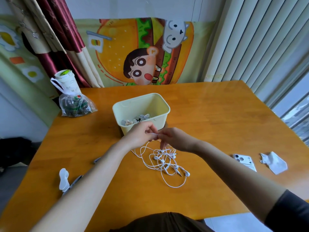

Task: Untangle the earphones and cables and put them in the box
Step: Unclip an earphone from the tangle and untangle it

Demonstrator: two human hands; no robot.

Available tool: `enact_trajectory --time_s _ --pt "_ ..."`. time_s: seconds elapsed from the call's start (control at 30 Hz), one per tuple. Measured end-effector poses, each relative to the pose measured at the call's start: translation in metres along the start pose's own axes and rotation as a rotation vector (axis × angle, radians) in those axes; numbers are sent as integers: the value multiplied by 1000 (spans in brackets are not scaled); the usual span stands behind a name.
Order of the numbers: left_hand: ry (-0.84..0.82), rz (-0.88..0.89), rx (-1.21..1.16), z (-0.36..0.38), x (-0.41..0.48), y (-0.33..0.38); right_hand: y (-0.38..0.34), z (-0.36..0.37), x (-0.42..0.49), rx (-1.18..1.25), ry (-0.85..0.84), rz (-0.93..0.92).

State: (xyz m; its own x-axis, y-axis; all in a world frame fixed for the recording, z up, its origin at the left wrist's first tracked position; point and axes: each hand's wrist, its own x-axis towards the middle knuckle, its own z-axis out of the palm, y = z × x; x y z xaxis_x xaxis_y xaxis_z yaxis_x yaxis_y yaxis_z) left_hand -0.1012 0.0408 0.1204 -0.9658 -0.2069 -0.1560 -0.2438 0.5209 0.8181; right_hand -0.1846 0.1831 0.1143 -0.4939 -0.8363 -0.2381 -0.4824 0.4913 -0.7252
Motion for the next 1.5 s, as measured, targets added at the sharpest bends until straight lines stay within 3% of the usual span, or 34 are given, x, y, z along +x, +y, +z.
enact_trajectory --time_s 0.13,0.23,0.3,0.4,0.5,0.6,0.73,0.93,1.07,1.13,1.27,1.3,1.37,1.43,1.5 --pt "301 0 114 -5 5 -11 -3 -8 1 52 30 19" --pt "435 -2 103 2 8 -16 -14 -10 0 108 16 -12" --pt "422 -53 -108 13 7 -10 -20 -11 2 188 78 -37" --pt "266 -100 -570 30 2 10 -24 -13 11 186 315 -100" --pt "187 -47 -772 36 1 24 -28 -19 14 267 450 -114" --pt "154 -17 -615 36 2 21 -25 -30 14 427 510 -120" --pt "153 -55 -419 30 1 11 3 -41 19 422 598 -8" --pt "29 -222 -227 23 -4 -21 49 -35 16 455 681 224" --pt "50 -315 -168 25 -7 -34 67 -36 12 440 754 336" --pt "52 -310 -144 25 -6 -39 77 -35 11 327 697 417" --pt "60 -270 -107 28 -4 -43 83 -22 2 -296 352 644" --pt "53 -250 -89 28 -3 -42 78 -17 0 -344 351 604" --pt "35 -208 -56 32 -1 -39 57 -7 -2 -257 353 334" --pt "32 -166 -58 34 0 -34 34 5 -2 -87 194 89" --pt "67 -132 -98 33 -1 -29 18 16 0 20 4 8"
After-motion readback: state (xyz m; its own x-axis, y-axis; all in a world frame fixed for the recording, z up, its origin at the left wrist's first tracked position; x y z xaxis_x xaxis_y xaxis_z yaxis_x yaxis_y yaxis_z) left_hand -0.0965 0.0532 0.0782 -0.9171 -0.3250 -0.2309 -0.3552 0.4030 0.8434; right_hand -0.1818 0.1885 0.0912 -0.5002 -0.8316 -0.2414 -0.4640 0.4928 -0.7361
